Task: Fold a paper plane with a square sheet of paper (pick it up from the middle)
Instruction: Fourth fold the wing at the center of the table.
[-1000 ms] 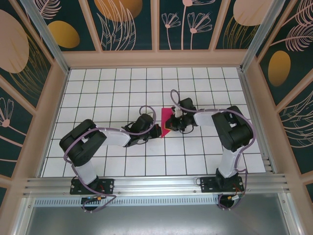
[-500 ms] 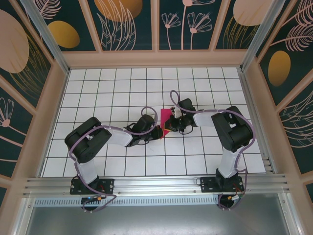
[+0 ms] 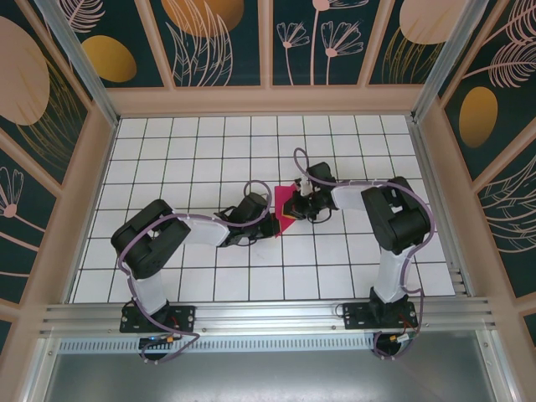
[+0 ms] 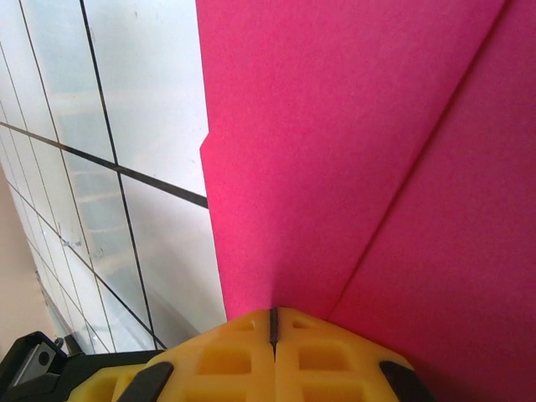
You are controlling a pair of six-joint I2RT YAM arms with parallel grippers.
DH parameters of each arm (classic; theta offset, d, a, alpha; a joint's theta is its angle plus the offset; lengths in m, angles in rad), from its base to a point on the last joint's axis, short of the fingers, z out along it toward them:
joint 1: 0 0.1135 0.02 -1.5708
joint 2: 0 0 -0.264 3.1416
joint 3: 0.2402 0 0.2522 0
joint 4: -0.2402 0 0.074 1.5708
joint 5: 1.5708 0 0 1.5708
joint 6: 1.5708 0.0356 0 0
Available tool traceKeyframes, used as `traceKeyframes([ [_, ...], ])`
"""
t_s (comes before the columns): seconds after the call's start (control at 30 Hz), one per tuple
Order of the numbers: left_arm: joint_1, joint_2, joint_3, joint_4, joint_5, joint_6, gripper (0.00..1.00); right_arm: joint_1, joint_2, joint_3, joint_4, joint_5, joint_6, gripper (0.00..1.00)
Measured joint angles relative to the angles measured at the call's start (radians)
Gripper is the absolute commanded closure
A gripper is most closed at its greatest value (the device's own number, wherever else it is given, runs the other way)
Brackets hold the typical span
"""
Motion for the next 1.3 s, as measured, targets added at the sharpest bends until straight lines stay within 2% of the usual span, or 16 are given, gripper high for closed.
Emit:
traceKeyframes([
  [0.17,0.000,0.001,0.005,-0.011,0.000,0.000,1.00,-0.022,0.027,0.042,-0.023,-0.004,-0.015,1.00],
  [0.47,0.000,0.001,0.005,-0.010,0.000,0.000,1.00,-0.117,0.096,0.130,-0.027,-0.023,-0.036,1.00],
  [0.63,0.000,0.001,0.005,-0.010,0.000,0.000,1.00,-0.148,0.140,0.212,-0.043,0.009,-0.052,1.00],
  [0.77,0.000,0.001,0.013,-0.022,0.000,0.000,1.00,-0.167,0.159,0.274,-0.051,0.083,-0.060,0.94],
  [0.83,0.000,0.001,0.021,-0.034,-0.003,0.001,1.00,-0.179,0.158,0.289,-0.048,0.109,-0.063,0.86],
  [0.97,0.000,0.001,0.054,-0.091,-0.011,0.011,0.84,-0.187,0.115,0.264,-0.048,0.144,-0.068,0.69],
  [1.03,-0.001,0.001,0.066,-0.106,-0.018,0.010,0.79,-0.187,0.058,0.215,-0.046,0.152,-0.057,0.63],
  [1.13,-0.001,-0.013,0.081,-0.115,-0.050,0.002,0.68,-0.186,-0.049,0.117,-0.030,0.147,-0.032,0.59],
  [1.3,0.006,-0.097,0.076,-0.106,-0.134,-0.024,0.52,-0.168,-0.174,-0.035,0.014,0.109,0.033,0.57],
])
